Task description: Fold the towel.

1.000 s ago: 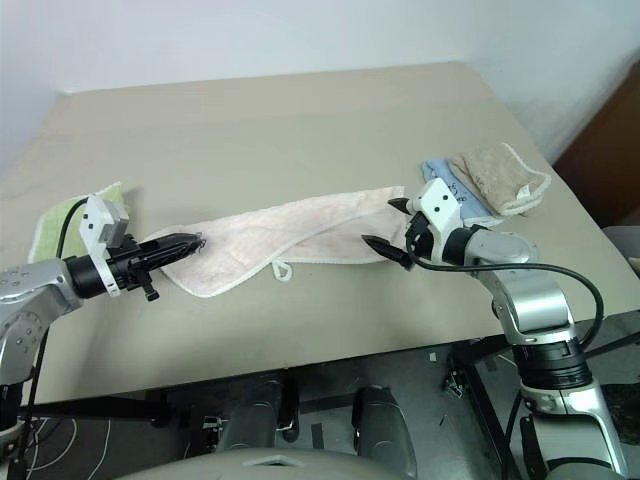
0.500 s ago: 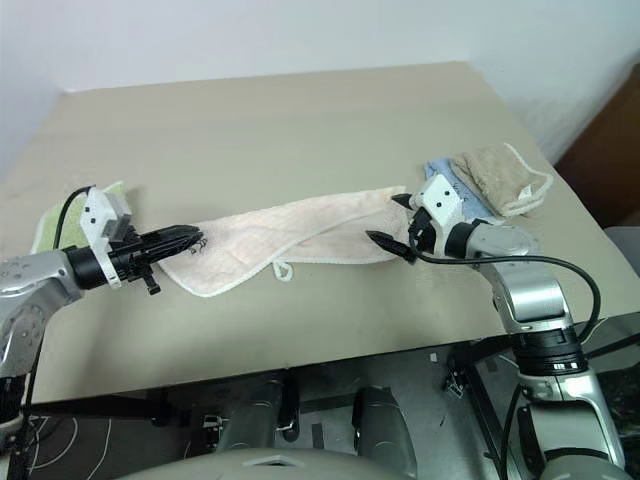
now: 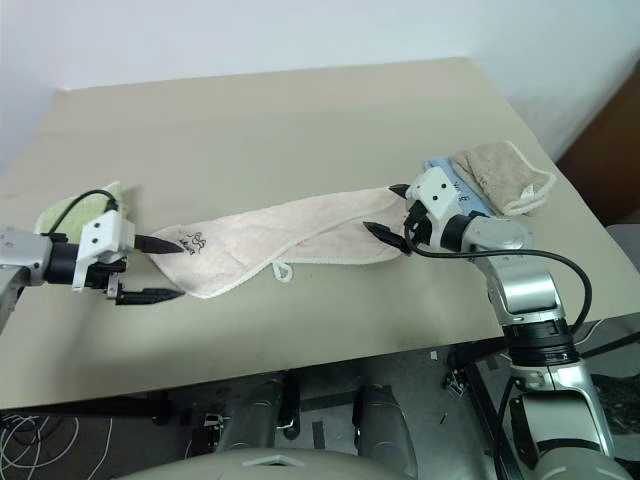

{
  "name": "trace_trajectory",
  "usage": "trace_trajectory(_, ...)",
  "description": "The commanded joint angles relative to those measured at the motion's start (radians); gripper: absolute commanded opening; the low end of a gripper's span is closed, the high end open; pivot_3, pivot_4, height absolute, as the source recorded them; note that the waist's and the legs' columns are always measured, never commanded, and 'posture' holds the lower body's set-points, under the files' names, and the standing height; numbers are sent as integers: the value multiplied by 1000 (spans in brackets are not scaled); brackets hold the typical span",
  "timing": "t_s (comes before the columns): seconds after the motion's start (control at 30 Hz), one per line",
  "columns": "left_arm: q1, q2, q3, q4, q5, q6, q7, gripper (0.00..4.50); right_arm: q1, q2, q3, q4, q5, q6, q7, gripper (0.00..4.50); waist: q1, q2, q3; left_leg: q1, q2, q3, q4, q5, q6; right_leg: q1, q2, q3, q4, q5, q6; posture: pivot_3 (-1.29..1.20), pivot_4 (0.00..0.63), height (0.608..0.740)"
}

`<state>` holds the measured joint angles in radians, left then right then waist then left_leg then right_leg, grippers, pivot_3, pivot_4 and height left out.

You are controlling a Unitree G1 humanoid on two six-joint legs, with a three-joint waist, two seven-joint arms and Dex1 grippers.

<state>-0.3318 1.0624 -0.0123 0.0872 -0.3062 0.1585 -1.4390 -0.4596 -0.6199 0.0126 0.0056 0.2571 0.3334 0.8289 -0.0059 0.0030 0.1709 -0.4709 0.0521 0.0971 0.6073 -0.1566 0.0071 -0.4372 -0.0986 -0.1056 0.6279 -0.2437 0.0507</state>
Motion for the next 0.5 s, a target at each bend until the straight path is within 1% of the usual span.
trace_trajectory(0.03, -99, 0, -85, 35, 48, -65, -122, 4456, 5, 0, -27, -36, 3, -15, -15, 4500, 0, 0, 0, -2, 0, 0, 0, 0, 0, -2, 0, 0, 0, 0, 0, 0, 150, 740)
trace_trajectory(0.13, -161, -23, -158, 59, 75, -95, -170, 4456, 21, 2, -31, -59, 6, -8, -27, 4500, -2, 0, 0, -8, 0, 2, 2, 0, 1, -4, 2, 1, 3, 0, 0, 0, 150, 740)
trace_trajectory(0.2, -207, -44, -216, 89, 102, -121, -175, 4456, 34, 3, -35, -77, 9, 0, -38, 4500, -3, 0, 0, -8, -1, 6, 4, 1, 5, -3, 4, 1, 4, 1, 4, 0, 150, 740)
trace_trajectory(0.3, -240, -47, -289, 112, 109, -149, -175, 4456, 58, -2, -43, -107, 13, 12, -51, 4500, -6, 0, 0, -8, -1, 7, 7, 0, 5, -2, 5, 1, 5, 2, 6, 0, 150, 740)
trace_trajectory(0.37, -253, -48, -327, 135, 124, -188, -175, 4456, 71, -6, -50, -122, 15, 20, -55, 4500, -5, 0, 0, -7, 0, 7, 8, 0, 5, -2, 6, 2, 5, 3, 6, 0, 150, 740)
trace_trajectory(0.43, -271, -61, -367, 185, 173, -239, -175, 4456, 82, -10, -59, -137, 17, 29, -60, 4500, -4, 0, 0, -6, 0, 7, 9, 0, 5, -2, 6, 2, 6, 2, 4, 0, 150, 740)
trace_trajectory(0.5, -284, -75, -378, 228, 206, -277, -175, 4456, 88, -11, -62, -148, 18, 36, -62, 4500, -4, 0, 0, -6, 0, 5, 10, -1, 3, -2, 6, 2, 6, 2, 5, 0, 150, 740)
